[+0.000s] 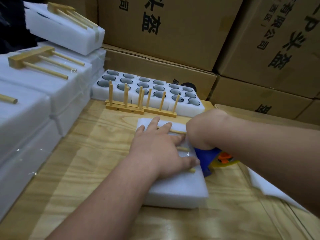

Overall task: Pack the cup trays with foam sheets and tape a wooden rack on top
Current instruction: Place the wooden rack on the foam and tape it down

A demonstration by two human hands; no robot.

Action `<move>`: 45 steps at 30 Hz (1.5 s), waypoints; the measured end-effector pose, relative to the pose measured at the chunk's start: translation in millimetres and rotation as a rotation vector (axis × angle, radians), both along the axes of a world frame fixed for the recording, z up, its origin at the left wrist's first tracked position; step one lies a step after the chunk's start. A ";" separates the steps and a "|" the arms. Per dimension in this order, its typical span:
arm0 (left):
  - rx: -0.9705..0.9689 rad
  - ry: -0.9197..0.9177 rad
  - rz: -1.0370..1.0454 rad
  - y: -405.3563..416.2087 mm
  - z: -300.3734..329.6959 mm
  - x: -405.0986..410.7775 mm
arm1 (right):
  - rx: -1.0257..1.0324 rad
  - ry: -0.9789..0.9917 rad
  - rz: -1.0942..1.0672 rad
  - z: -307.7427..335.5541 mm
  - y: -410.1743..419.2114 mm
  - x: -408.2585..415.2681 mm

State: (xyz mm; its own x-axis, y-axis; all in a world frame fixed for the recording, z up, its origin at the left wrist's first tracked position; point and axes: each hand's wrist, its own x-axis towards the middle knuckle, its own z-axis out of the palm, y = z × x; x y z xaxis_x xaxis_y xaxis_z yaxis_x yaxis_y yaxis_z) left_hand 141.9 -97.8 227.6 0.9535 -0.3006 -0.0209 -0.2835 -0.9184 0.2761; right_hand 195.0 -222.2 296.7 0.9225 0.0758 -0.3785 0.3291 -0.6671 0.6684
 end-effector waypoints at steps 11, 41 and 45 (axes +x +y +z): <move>0.020 0.013 0.001 1.6 3.4 -1.2 | 0.257 -0.019 -0.376 17.7 -32.9 -6.8; -0.039 0.010 0.001 2.3 3.1 0.3 | 2.231 -0.522 -0.211 -70.3 -40.5 -41.3; -0.039 0.005 0.000 2.6 1.5 0.4 | 2.705 -0.002 -0.522 -93.7 -36.1 -40.9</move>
State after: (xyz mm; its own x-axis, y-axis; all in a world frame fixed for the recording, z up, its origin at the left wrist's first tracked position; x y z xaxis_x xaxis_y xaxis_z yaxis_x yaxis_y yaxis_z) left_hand 142.2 -95.2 229.1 0.9533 -0.3017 -0.0143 -0.2822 -0.9066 0.3136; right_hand 154.1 -258.4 203.0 0.9998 0.0025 0.0222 0.0199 0.3470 -0.9377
